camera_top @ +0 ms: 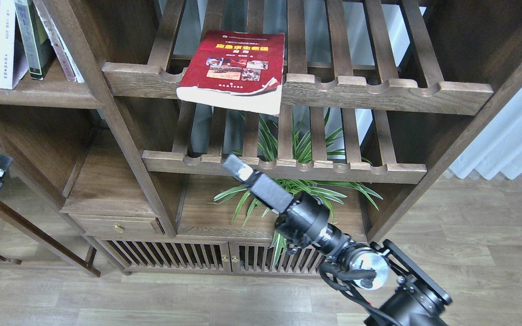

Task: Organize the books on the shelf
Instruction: 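Reach the right gripper up toward the red-covered book on the upper shelf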

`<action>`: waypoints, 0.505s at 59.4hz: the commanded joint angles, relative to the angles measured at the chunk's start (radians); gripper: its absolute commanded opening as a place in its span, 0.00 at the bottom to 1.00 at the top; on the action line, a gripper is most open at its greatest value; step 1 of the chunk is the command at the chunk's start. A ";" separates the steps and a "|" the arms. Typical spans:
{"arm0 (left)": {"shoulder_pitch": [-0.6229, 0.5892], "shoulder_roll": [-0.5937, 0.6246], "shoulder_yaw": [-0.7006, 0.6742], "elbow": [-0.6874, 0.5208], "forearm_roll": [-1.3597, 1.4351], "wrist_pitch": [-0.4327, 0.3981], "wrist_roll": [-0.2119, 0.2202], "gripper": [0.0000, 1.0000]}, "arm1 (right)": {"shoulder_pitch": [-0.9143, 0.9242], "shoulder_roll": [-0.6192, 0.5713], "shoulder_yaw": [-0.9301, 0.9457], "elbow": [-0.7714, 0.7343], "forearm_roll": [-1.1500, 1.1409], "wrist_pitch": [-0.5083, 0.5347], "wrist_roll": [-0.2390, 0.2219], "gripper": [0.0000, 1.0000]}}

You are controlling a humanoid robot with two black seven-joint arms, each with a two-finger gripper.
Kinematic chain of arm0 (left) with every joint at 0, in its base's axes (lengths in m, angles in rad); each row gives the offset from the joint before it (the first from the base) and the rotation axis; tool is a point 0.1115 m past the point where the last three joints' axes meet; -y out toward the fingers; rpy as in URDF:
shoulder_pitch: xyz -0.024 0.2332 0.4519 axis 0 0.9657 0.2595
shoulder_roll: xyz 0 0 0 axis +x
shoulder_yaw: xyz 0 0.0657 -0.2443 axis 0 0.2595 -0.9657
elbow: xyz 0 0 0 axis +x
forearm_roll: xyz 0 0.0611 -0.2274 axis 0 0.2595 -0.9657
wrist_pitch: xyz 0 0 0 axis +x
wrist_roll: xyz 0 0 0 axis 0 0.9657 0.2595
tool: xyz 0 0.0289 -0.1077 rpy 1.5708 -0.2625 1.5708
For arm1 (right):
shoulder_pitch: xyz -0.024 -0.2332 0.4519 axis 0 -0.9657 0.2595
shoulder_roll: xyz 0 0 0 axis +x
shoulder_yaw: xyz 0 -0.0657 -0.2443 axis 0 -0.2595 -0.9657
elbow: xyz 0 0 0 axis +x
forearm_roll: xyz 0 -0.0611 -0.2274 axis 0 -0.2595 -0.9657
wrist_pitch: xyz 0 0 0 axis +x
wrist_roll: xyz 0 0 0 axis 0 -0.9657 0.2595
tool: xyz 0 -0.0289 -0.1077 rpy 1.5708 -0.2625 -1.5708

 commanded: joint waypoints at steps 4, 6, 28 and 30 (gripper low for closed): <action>-0.001 0.002 -0.003 0.000 0.000 0.000 0.000 0.99 | 0.082 0.000 -0.024 0.000 -0.001 -0.030 0.058 0.90; -0.001 0.002 -0.003 0.000 0.000 0.000 0.000 0.99 | 0.088 0.000 -0.027 0.000 -0.001 -0.053 0.063 0.91; -0.009 0.002 -0.003 0.011 0.002 0.000 0.002 0.99 | 0.192 0.000 -0.030 -0.002 0.037 -0.295 0.166 0.91; -0.009 0.002 -0.003 0.014 0.000 0.000 0.002 0.99 | 0.204 0.000 -0.030 -0.002 0.048 -0.295 0.169 0.91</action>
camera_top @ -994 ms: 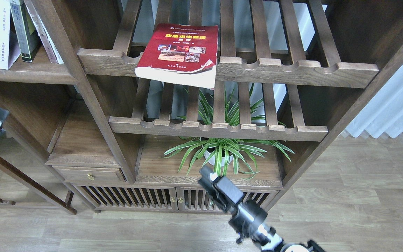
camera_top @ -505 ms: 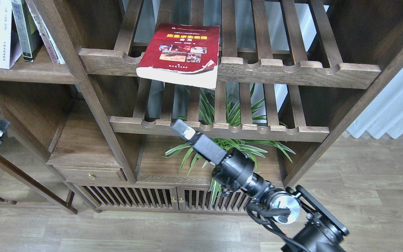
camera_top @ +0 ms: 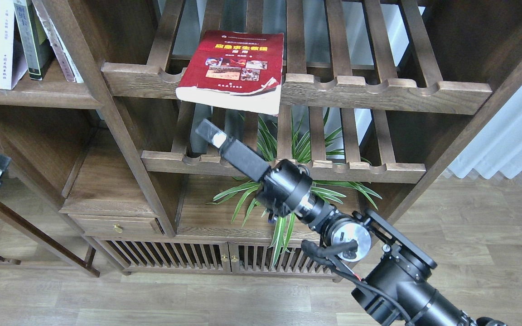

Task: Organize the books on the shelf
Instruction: 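Reach the right gripper up toward the red-covered book on the upper shelf, then grasp the red-covered book with the right gripper and pull it down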

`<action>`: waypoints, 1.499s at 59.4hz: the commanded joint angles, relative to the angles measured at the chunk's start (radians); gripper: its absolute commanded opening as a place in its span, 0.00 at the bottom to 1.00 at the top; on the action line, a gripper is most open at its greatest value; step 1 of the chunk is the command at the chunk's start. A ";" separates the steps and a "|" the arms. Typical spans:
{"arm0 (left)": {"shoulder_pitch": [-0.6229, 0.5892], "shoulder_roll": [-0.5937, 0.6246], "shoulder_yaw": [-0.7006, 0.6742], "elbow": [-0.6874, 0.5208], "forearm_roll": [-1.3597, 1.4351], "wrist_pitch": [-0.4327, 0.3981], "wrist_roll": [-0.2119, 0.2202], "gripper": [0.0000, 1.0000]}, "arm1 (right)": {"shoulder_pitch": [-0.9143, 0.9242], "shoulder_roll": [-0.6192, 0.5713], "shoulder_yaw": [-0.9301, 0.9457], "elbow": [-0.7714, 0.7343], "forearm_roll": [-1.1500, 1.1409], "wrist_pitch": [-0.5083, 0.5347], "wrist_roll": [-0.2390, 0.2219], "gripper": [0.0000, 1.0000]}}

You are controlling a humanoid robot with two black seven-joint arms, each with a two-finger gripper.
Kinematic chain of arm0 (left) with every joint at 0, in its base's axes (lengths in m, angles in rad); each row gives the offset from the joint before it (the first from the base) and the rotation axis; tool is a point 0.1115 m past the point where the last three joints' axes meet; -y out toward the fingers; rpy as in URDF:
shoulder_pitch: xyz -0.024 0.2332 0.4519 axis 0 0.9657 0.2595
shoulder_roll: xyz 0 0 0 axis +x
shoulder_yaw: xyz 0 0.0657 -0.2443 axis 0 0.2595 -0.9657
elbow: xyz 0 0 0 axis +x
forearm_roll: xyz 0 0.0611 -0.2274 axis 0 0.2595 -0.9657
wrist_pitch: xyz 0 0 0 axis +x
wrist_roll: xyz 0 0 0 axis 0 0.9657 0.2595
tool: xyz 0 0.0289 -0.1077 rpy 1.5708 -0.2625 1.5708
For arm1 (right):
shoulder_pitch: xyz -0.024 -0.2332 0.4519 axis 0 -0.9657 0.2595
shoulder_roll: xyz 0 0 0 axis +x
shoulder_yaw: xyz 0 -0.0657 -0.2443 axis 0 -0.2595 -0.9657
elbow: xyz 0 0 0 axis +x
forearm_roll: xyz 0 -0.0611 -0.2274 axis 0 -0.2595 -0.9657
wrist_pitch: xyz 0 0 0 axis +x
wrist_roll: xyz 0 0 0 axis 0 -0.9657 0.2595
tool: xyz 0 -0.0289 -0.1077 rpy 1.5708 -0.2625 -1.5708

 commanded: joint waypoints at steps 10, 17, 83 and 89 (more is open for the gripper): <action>-0.002 0.000 0.000 0.015 0.000 0.000 -0.001 0.99 | 0.069 0.000 0.016 0.000 0.052 -0.017 0.024 0.91; -0.002 0.000 0.000 0.015 0.000 0.000 -0.001 1.00 | 0.073 0.000 0.035 0.000 0.055 -0.018 0.024 0.90; 0.028 0.006 0.006 0.013 -0.074 0.000 0.002 1.00 | -0.230 0.000 0.047 0.190 0.091 0.181 0.015 0.03; 0.054 0.002 0.058 0.008 -0.161 0.000 0.002 1.00 | -0.312 0.000 0.030 0.220 0.091 0.209 0.015 0.03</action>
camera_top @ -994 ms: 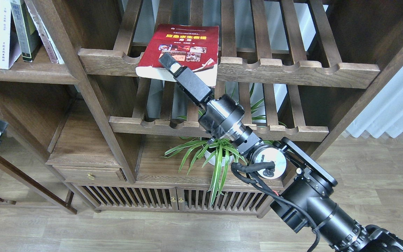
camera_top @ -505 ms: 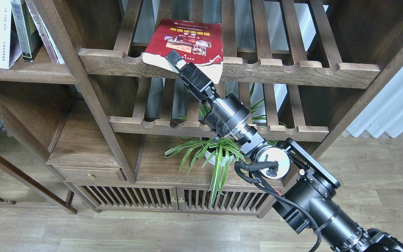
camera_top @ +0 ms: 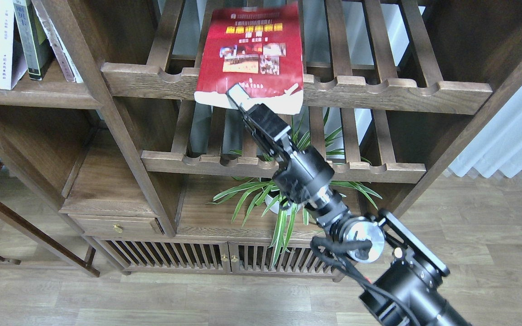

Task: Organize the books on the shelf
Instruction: 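Grasp the red-covered book with the right gripper and pull it down, then pass the red-covered book from the right gripper to the left gripper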

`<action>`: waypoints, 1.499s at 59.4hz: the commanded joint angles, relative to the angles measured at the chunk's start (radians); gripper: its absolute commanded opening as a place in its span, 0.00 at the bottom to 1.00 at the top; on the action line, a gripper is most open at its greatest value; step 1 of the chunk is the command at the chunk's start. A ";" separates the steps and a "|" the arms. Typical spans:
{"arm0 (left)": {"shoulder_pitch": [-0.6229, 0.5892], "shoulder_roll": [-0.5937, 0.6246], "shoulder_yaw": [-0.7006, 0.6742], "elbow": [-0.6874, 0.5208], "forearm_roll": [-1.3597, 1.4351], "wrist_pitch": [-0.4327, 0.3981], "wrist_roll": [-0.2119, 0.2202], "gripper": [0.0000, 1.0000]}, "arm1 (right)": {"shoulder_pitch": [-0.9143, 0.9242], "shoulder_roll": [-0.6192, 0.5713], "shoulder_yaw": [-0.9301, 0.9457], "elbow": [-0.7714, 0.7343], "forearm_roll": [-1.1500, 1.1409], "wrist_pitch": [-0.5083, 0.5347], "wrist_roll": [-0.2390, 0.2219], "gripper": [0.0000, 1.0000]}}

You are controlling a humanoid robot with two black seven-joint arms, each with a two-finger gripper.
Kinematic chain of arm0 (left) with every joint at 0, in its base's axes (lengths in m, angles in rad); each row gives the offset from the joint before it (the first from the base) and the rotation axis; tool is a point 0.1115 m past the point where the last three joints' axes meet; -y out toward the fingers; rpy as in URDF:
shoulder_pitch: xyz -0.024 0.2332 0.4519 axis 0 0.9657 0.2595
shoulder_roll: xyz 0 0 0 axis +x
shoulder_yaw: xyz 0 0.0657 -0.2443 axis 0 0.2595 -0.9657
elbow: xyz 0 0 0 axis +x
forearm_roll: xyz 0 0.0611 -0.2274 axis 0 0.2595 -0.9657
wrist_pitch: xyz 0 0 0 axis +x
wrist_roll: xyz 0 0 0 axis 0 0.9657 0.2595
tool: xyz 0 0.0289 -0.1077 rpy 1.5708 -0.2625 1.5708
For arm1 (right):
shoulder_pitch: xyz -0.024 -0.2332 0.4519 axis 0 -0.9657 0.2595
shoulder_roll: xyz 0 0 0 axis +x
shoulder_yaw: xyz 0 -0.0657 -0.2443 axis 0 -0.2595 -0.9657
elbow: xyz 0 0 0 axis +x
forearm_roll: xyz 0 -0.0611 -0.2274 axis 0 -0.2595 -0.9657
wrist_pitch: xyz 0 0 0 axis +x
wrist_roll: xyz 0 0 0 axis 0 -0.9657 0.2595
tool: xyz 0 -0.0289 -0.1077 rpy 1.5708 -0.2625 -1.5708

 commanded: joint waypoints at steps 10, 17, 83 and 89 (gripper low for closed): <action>0.075 0.008 0.185 -0.028 -0.311 0.000 0.001 1.00 | -0.176 0.000 -0.059 0.037 0.000 0.101 -0.002 0.03; 0.087 0.011 0.268 -0.026 -0.365 0.000 -0.004 1.00 | -0.238 -0.047 -0.091 0.037 0.000 0.101 -0.005 0.03; -0.048 -0.088 0.894 -0.029 -0.449 0.000 -0.152 0.98 | -0.358 -0.253 -0.202 -0.118 0.020 0.101 -0.203 0.04; -0.064 -0.088 0.920 -0.025 -0.456 0.000 -0.177 0.97 | -0.358 -0.238 -0.217 -0.118 0.018 0.101 -0.223 0.04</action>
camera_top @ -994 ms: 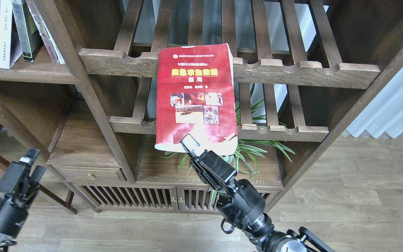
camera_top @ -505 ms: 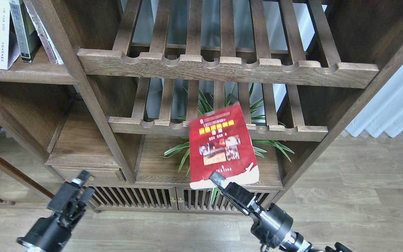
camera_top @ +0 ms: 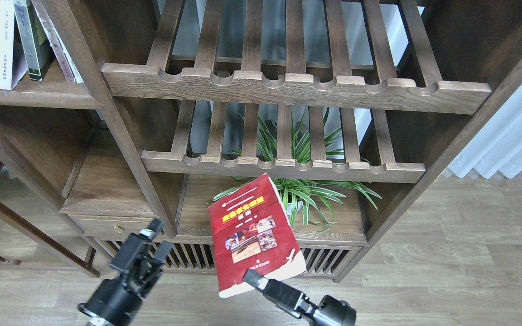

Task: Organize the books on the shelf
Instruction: 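Pass the red-covered book from the right gripper to the left gripper, then carry the red-covered book with the left gripper onto the side shelf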

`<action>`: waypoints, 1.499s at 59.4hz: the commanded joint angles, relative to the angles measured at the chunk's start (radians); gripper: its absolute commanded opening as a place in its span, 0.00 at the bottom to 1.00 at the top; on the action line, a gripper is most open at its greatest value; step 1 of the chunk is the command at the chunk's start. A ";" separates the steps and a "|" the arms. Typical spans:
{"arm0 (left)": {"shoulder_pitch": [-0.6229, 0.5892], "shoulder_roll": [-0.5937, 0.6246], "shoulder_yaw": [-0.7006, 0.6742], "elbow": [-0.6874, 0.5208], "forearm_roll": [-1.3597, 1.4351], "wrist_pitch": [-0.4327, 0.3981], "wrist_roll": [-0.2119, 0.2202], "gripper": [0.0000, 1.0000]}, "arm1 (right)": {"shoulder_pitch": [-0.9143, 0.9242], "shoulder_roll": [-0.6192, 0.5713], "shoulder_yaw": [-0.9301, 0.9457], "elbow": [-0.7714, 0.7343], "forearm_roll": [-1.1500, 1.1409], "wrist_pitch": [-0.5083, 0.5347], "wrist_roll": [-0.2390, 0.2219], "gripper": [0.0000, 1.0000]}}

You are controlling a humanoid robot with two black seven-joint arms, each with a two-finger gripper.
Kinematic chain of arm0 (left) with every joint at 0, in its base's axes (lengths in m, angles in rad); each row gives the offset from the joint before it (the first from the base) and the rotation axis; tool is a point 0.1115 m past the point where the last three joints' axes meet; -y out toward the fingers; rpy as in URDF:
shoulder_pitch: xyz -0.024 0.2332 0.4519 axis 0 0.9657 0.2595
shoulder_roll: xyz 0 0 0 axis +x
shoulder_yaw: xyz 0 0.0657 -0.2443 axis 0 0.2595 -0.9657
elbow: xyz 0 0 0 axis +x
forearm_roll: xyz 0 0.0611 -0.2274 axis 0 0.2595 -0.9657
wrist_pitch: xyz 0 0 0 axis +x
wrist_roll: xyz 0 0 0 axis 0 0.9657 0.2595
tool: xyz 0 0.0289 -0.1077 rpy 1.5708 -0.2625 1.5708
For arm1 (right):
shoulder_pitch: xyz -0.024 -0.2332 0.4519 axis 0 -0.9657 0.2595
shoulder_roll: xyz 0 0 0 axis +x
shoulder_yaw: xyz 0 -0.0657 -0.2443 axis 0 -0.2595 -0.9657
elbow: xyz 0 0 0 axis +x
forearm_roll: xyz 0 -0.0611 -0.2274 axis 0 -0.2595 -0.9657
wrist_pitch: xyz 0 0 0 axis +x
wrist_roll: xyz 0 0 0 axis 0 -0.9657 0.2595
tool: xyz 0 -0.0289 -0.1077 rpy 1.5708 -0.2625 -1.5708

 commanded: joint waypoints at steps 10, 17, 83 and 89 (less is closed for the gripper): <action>-0.046 -0.012 0.083 0.017 -0.012 0.000 -0.037 0.97 | -0.003 0.035 -0.020 0.002 -0.002 0.000 -0.028 0.04; -0.052 -0.026 0.111 0.020 -0.022 0.000 -0.044 0.95 | -0.011 0.040 -0.021 0.002 -0.011 0.000 -0.031 0.04; -0.081 0.021 0.200 0.038 -0.032 0.000 -0.028 0.09 | -0.046 0.041 -0.009 -0.001 -0.025 0.000 -0.071 0.04; -0.078 0.078 0.200 0.032 -0.028 0.000 -0.025 0.08 | -0.040 0.041 -0.005 -0.005 -0.024 0.000 -0.069 0.04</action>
